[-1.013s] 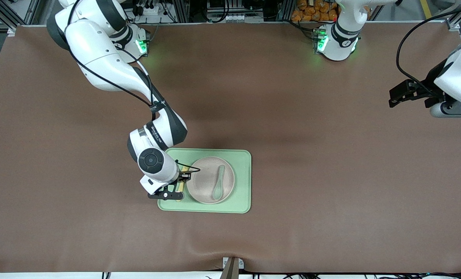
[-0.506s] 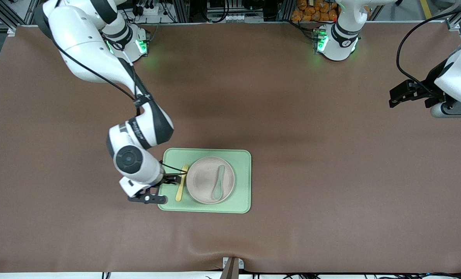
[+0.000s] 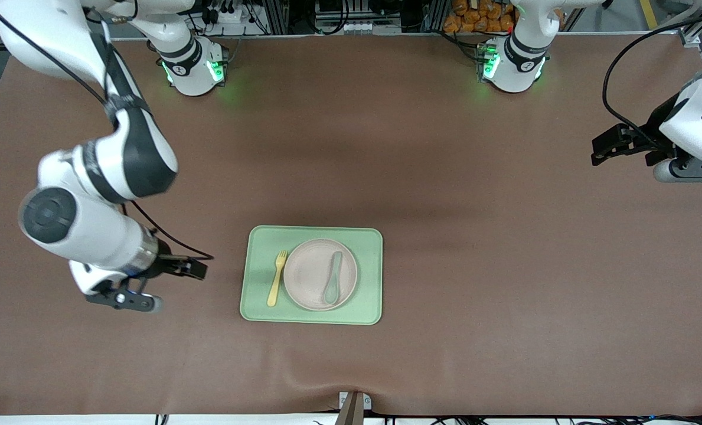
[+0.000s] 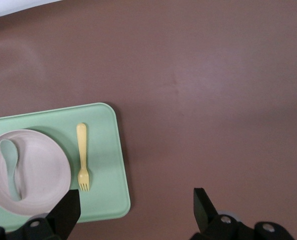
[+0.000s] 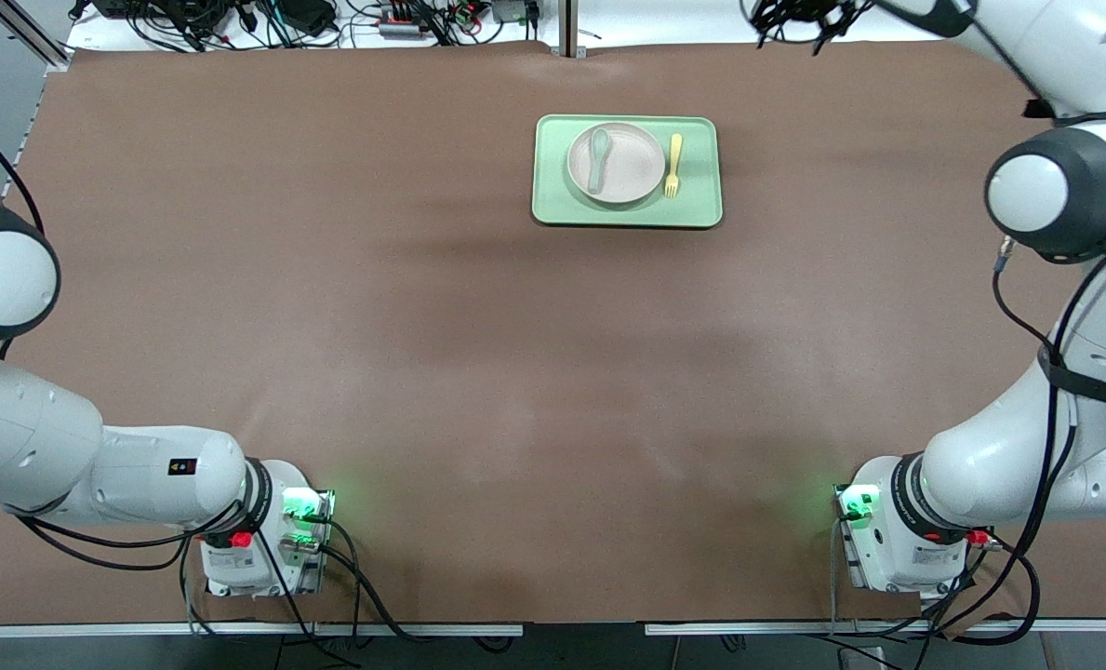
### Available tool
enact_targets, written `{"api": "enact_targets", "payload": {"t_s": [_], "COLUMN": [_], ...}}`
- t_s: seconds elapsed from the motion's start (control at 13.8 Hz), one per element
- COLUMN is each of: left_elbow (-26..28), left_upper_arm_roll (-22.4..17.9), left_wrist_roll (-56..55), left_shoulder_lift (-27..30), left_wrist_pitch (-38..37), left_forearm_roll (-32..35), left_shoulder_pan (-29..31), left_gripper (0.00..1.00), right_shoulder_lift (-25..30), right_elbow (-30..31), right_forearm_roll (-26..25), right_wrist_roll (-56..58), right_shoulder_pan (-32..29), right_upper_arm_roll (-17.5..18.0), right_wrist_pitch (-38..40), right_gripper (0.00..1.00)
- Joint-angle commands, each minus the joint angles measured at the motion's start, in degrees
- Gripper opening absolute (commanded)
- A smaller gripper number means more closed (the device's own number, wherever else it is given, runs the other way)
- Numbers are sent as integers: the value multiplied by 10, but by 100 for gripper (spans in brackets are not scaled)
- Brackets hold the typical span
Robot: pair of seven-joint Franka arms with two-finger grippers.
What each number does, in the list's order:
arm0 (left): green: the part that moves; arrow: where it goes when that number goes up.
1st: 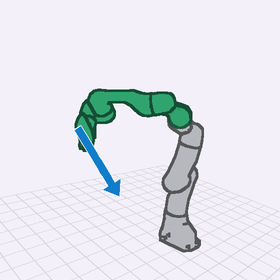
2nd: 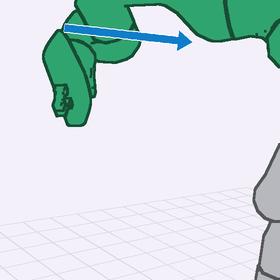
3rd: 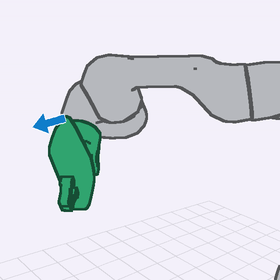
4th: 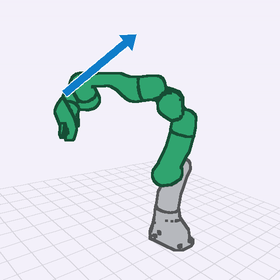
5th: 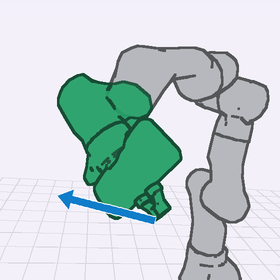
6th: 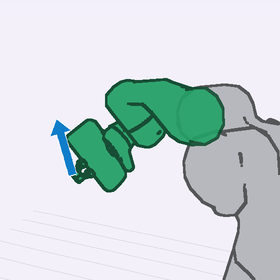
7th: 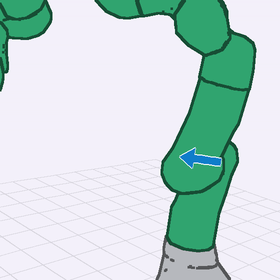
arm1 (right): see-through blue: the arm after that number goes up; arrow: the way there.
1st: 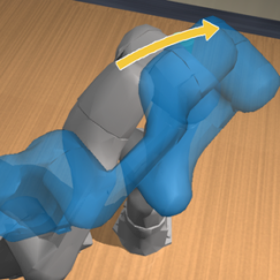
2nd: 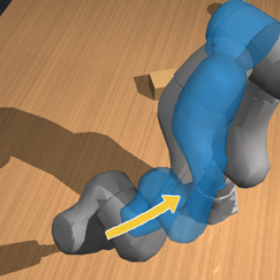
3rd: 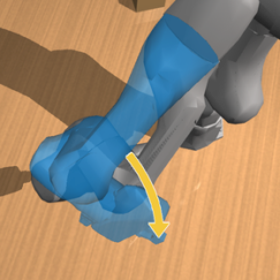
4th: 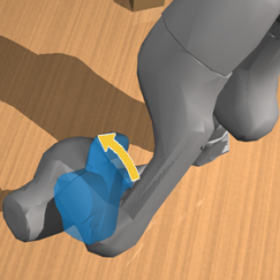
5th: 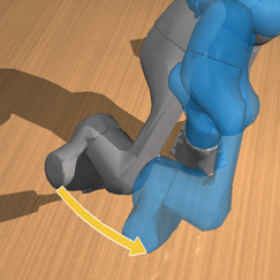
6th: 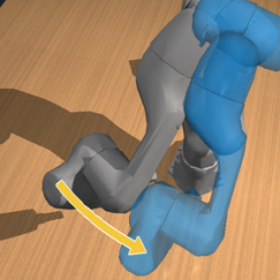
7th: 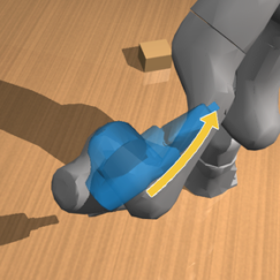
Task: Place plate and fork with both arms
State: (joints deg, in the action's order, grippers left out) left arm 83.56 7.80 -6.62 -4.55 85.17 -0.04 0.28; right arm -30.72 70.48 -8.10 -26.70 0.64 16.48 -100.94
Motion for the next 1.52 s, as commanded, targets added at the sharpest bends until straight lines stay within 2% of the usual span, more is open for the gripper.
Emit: {"api": "enact_targets", "payload": {"t_s": [0.0,0.14,0.29,0.43,0.65,0.87,1.09,1.23,1.3,1.45], "left_elbow": [-7,-6,-7,-6,-6,-6,-6,-6,-6,-6], "left_upper_arm_roll": [2,1,1,1,2,2,2,2,2,2], "left_wrist_roll": [-9,2,22,58,56,52,50,49,49,49], "left_shoulder_lift": [-2,-3,-6,-7,-7,-7,-8,-8,-8,-9], "left_wrist_pitch": [7,13,14,13,13,13,13,13,13,13], "left_forearm_roll": [0,3,29,33,31,29,29,29,27,28], "left_shoulder_pan": [3,5,4,2,2,1,-1,-2,-1,-3], "left_gripper": [100,100,100,100,100,100,100,100,100,100], "right_shoulder_lift": [57,93,128,168,260,334,356,360,357,329], "right_elbow": [5,5,6,25,122,216,265,268,266,213], "right_forearm_roll": [4,32,68,77,104,105,104,104,99,95], "right_wrist_roll": [2,16,78,118,131,176,179,179,179,179], "right_shoulder_pan": [-28,-42,-55,-45,-36,-36,-35,-33,-31,-34], "right_upper_arm_roll": [14,12,-4,-50,-101,-116,-116,-116,-115,-116], "right_wrist_pitch": [54,79,119,133,125,90,74,78,78,86], "right_gripper": [100,100,100,100,100,100,100,100,100,100]}}
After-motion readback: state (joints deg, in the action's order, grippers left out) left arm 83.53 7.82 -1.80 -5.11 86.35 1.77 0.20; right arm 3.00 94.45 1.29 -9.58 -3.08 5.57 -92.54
